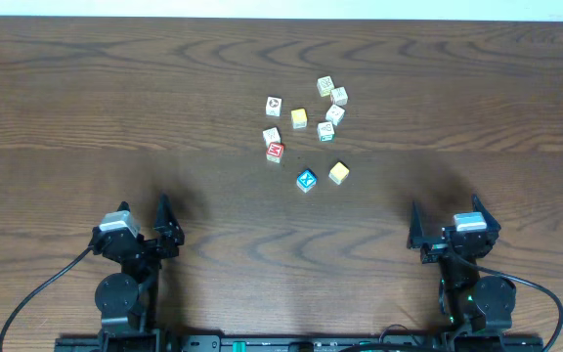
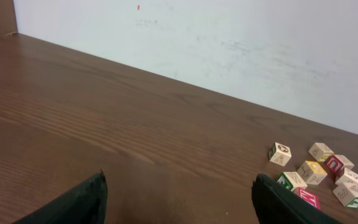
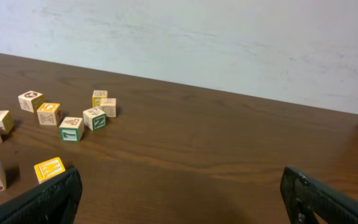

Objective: Lift 4 blocks

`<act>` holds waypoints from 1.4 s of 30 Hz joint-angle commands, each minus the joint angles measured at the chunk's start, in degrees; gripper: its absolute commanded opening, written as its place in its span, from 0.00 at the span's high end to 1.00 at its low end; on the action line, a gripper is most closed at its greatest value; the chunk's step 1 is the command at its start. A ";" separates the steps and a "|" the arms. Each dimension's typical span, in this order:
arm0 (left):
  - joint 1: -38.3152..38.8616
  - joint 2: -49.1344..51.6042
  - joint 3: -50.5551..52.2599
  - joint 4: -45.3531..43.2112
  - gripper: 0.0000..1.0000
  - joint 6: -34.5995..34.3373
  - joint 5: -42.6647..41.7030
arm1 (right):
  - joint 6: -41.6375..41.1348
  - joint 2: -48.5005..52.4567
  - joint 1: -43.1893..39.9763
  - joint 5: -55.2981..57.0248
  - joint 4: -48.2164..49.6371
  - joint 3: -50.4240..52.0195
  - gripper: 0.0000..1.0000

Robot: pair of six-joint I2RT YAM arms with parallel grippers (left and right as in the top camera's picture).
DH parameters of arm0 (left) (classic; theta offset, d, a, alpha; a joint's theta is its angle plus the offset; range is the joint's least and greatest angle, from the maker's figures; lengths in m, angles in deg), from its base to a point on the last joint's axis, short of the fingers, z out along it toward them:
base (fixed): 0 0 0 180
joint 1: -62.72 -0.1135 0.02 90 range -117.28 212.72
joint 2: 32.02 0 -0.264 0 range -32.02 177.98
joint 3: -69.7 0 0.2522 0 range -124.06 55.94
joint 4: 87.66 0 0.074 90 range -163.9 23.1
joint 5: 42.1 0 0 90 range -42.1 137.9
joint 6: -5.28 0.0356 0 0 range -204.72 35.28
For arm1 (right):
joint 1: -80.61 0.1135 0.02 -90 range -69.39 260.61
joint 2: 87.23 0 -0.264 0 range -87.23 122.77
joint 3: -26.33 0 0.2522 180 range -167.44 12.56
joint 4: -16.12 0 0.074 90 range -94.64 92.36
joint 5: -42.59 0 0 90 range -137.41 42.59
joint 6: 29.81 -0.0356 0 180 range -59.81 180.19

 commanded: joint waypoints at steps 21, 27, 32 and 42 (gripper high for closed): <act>-0.04 -0.02 0.50 2.75 0.25 0.50 1.77 | 0.81 -0.31 -0.46 0.74 -0.26 0.09 0.01; -0.04 -0.02 0.50 2.75 0.25 0.50 1.77 | 0.81 -0.31 -0.46 0.76 -0.26 0.09 0.01; -0.04 -0.02 0.50 2.75 0.25 0.50 1.77 | 0.81 -0.31 -0.46 0.74 -0.26 0.09 0.01; -0.04 -0.02 0.50 2.75 0.25 0.50 1.77 | 3.02 -0.31 -0.48 5.07 -0.04 0.09 0.01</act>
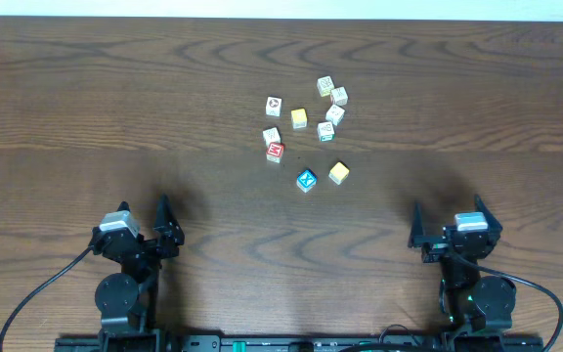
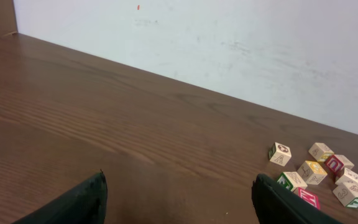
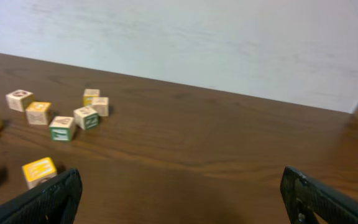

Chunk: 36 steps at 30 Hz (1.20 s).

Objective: Lift 4 blocks

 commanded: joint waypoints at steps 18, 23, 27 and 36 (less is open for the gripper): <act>-0.04 -0.02 0.50 2.75 0.25 0.50 1.77 | -0.98 -0.31 -0.46 -4.81 0.20 0.09 0.01; -0.04 -0.02 0.50 2.75 0.25 0.50 1.77 | -5.44 -0.31 -0.46 -15.67 0.96 0.02 0.01; -0.04 -0.02 0.50 2.75 0.25 0.50 1.77 | -6.97 -0.31 -0.46 -23.87 3.04 -0.24 0.01; -0.04 -0.02 0.50 2.75 0.25 0.50 1.77 | -9.46 1.51 -0.48 -36.46 -2.23 -2.29 0.01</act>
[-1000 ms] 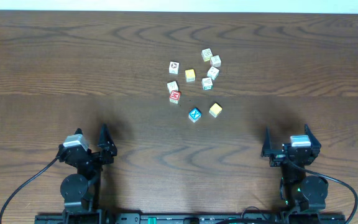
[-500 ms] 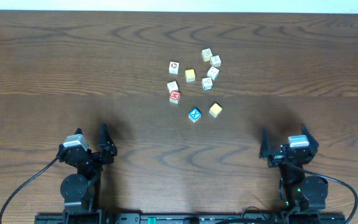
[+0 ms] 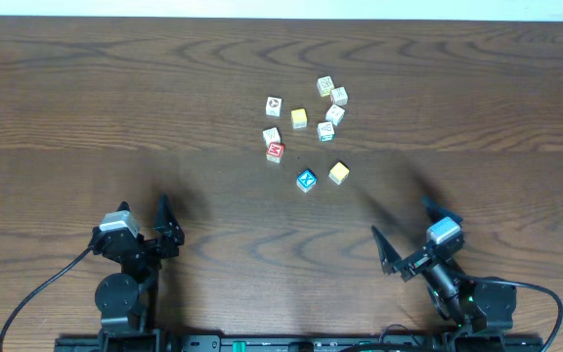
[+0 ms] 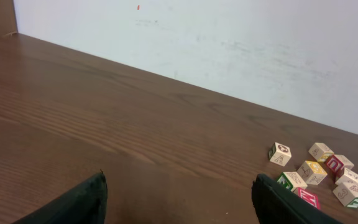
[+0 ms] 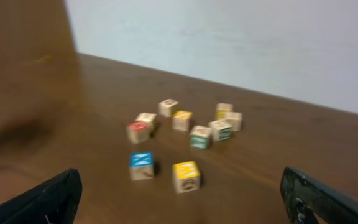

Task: Lift 4 blocks
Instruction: 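Move the right gripper forward over the yellow airplane block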

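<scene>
Several small lettered wooden blocks lie scattered at the table's middle back. Nearest me are a blue block (image 3: 306, 180) and a yellow block (image 3: 338, 173), with a red block (image 3: 276, 151) behind them. My right gripper (image 3: 404, 221) is open near the front right, angled toward the blocks. In its wrist view the blue block (image 5: 142, 165) and yellow block (image 5: 186, 175) lie ahead between its wide-apart fingers, well short of them. My left gripper (image 3: 143, 217) is open at the front left, holding nothing. Its wrist view shows the blocks (image 4: 316, 171) far to the right.
The dark wooden table (image 3: 115, 98) stretches wide on all sides of the blocks. A white wall (image 4: 229, 43) stands behind its far edge. The arm bases and cables sit along the front edge.
My right gripper has turned left from facing straight ahead and now points at the block cluster. The blocks stand in the middle of its wrist view. The left arm and blocks have not moved.
Both grippers stood open at the front edge, facing straight back, with the blocks untouched. Then the right wrist view had shifted slightly, the blocks lying further left in it. Now the right gripper faces the blocks; the left is unchanged.
</scene>
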`<act>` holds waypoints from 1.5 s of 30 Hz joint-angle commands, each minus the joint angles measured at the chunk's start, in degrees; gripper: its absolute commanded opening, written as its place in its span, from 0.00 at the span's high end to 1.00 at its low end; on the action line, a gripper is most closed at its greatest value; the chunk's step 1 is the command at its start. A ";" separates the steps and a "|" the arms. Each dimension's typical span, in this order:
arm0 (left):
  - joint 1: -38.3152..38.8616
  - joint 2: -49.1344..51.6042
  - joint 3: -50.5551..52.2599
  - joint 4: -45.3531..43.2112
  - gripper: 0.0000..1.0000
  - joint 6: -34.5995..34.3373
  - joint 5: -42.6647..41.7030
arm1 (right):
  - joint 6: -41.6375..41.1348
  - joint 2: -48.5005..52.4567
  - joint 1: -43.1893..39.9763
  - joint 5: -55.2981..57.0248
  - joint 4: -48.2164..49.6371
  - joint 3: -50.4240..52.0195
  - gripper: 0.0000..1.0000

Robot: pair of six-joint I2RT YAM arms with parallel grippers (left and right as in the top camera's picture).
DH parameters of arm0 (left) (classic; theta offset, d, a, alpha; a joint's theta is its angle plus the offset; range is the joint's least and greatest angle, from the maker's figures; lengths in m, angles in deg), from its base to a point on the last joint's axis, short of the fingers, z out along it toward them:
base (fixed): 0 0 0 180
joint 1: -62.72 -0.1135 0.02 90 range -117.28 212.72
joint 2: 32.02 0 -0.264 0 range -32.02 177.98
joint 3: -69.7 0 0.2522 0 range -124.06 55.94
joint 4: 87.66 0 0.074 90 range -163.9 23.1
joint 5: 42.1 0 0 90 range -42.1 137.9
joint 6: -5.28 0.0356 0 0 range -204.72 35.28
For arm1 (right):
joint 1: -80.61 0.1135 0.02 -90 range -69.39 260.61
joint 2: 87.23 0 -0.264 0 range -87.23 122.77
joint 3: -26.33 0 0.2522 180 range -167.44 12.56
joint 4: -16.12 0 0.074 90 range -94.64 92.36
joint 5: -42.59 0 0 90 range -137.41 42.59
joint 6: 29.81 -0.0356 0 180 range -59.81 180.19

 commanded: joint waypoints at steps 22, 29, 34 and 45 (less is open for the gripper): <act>0.07 -0.02 0.50 2.75 0.25 0.50 1.77 | 4.09 44.74 -0.37 11.74 -38.01 -48.46 0.01; 0.07 -0.02 0.50 2.75 0.25 0.50 1.77 | 4.09 59.49 2.67 11.82 -51.12 -63.95 0.01; 0.07 -0.02 0.50 2.78 0.25 0.50 1.77 | 4.13 67.30 6.19 11.76 -55.71 -71.54 0.01; 0.07 -0.02 0.50 2.78 0.25 0.50 1.77 | 4.74 72.06 7.87 8.76 -54.75 -71.63 0.01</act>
